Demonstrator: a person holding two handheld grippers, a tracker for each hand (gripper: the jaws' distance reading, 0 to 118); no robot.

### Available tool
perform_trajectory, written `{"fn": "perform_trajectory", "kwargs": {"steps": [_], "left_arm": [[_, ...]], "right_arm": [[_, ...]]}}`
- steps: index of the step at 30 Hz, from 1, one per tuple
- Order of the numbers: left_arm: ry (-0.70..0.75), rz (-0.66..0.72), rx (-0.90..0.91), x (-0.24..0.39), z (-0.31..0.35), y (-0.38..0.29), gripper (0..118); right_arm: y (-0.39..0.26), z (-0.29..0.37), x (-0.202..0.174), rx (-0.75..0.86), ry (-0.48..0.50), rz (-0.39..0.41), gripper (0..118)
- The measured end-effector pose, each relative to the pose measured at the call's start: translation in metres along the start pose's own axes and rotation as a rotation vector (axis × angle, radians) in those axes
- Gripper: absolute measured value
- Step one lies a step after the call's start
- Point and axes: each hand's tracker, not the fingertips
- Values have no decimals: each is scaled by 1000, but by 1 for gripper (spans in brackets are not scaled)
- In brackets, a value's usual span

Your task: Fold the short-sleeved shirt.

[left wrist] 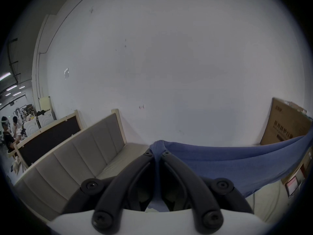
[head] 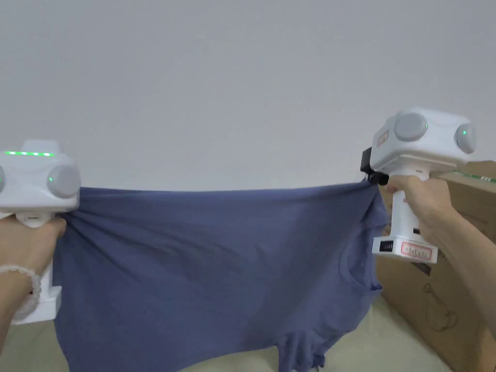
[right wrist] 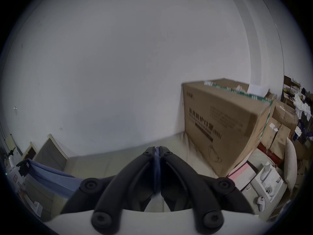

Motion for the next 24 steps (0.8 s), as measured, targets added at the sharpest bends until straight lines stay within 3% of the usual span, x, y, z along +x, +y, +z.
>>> {"fn": "perform_trajectory", "kwargs": {"steps": [5,10,13,18,21,24], "left_arm": [[57,-124,-170,34,-61,-100,2],[15,-182,-412,49,-107,-208,2],[23,-240,-480,54,-131,-261,2],[17,-219,-546,54,-137,-312,2],[10,-271,-552,48,-119,-326,2],[-17,-209,-534,28,-87,-334,2]], "right_arm": [[-87,-86,7,-182,-51,9,4],[-190,-156,22,-398,-104,34,4],[-243,-174,30,-477,-111,23,5],[-301,-184,38,-561,-130,64,5],[-315,-172,48,-577,-119,43,4],[-330,-155,65,-569,-108,65,5]]}}
